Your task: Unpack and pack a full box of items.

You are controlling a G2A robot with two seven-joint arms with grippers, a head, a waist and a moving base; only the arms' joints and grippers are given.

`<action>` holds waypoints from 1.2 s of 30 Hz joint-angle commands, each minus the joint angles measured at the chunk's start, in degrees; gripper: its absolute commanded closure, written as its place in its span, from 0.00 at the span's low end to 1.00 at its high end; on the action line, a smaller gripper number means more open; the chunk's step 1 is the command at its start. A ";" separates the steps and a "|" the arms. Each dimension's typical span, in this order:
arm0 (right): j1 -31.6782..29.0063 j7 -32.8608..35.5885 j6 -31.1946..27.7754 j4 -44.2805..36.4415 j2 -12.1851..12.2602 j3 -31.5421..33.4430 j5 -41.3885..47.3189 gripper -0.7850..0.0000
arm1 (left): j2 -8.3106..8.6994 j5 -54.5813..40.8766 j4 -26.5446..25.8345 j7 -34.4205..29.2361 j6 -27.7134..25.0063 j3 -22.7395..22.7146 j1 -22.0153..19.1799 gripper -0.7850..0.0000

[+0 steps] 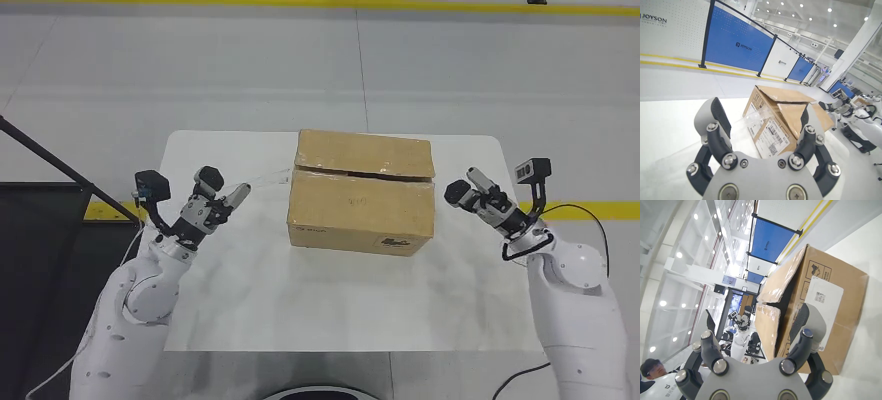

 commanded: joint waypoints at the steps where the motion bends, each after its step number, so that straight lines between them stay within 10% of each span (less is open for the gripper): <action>1: 1.74 2.28 -0.33 2.18 -0.07 -0.89 1.60 0.00 | 0.12 -1.85 -0.07 -1.09 -0.76 -0.49 0.19 0.00; 25: 7.36 23.18 -2.05 9.99 -0.13 -3.93 20.28 0.00 | 0.69 -7.08 -0.29 -4.53 -4.25 0.40 0.24 0.00; 36: -0.50 31.12 0.82 -5.60 1.99 -0.36 17.16 0.00 | 1.09 -5.82 -1.03 -8.21 -8.37 2.55 -0.48 0.00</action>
